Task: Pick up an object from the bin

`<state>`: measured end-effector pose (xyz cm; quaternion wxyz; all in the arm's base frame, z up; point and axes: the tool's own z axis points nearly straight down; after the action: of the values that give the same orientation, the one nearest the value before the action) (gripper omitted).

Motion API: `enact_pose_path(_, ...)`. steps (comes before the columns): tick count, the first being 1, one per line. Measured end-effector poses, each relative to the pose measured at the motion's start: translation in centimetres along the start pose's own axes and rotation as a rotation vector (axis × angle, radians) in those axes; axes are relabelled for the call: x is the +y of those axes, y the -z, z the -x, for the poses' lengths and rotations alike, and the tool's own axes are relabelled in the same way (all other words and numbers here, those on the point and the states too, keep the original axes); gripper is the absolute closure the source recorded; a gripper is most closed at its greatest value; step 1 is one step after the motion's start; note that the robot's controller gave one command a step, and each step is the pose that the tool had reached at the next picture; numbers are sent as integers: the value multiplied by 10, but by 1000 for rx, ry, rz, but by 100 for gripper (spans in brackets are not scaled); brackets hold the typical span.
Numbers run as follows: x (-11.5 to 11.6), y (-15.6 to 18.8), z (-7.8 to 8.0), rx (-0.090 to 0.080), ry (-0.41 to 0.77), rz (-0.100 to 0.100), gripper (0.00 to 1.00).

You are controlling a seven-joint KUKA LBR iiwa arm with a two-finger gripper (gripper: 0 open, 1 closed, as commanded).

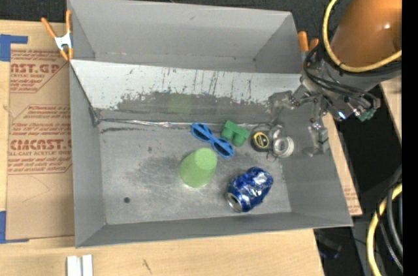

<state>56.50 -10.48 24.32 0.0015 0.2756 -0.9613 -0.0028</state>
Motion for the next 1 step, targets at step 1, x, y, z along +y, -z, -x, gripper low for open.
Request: enact_pose_path(1,25,-111,19,1,224,-2,0)
